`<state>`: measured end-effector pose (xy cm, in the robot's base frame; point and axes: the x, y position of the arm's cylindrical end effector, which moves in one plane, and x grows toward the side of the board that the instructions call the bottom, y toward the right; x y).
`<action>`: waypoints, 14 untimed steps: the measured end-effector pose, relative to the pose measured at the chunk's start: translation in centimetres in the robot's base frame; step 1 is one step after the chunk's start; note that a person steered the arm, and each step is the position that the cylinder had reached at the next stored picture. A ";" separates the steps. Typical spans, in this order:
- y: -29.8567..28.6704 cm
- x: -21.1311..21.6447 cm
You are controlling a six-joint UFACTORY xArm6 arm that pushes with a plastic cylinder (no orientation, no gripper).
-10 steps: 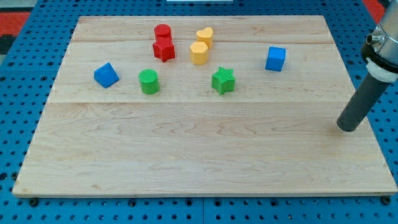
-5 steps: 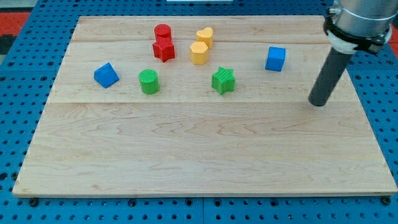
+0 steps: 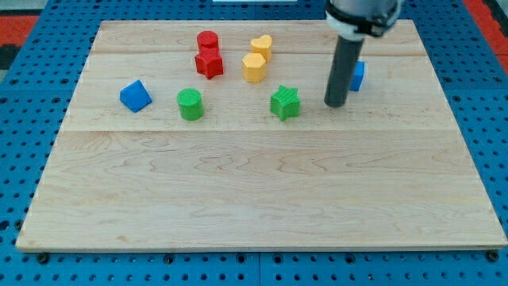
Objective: Separate the red blocks on the board
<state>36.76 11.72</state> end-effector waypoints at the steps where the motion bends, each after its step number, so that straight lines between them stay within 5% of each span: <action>1: -1.1 -4.9; 3: -7.0 -16.3; 4: -14.3 -17.4; 5: -20.5 -14.8; 8: -23.3 -7.9; 9: -21.6 -12.0; 10: -17.6 -10.3; 12: -25.2 -0.8; 14: -24.7 -1.1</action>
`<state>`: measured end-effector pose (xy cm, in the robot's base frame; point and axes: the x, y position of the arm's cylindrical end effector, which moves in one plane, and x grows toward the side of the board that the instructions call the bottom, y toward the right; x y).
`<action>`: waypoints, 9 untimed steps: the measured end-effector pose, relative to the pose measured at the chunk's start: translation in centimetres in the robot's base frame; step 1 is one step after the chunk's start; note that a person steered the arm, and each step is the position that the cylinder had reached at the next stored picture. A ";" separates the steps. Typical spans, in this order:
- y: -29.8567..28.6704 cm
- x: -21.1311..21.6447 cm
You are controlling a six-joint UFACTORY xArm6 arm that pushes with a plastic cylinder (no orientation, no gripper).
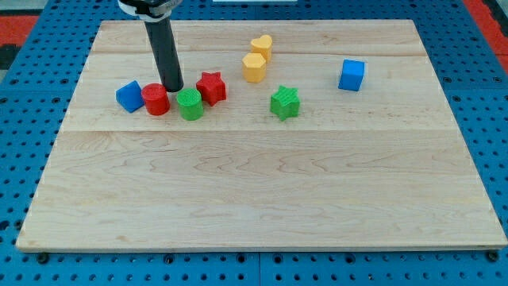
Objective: Separate the red blocks on the board
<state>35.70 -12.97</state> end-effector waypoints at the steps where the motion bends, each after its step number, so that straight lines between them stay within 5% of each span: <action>1: 0.3 0.0; 7: -3.7 6.5; 9: -5.0 5.7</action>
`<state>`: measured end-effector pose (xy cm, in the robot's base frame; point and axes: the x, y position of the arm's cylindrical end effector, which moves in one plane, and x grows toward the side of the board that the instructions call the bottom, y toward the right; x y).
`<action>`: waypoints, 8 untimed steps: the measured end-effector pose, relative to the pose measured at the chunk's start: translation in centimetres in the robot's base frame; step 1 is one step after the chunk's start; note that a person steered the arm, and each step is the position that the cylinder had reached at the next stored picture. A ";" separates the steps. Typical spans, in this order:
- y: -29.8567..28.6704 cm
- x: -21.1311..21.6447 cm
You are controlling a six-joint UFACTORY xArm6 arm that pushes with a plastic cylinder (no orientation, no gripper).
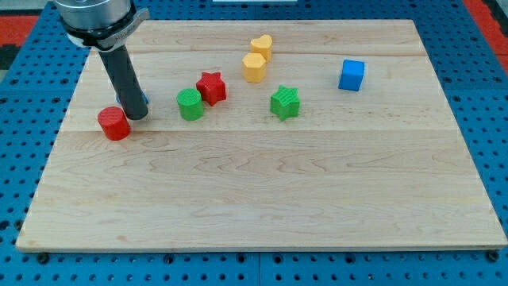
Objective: Separate the red blocks on the board
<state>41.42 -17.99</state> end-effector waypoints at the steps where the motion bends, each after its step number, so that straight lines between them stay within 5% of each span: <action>1: -1.1 -0.5; 4: -8.4 -0.3; 5: -4.0 6.2; 7: 3.4 6.4; 8: 2.3 11.5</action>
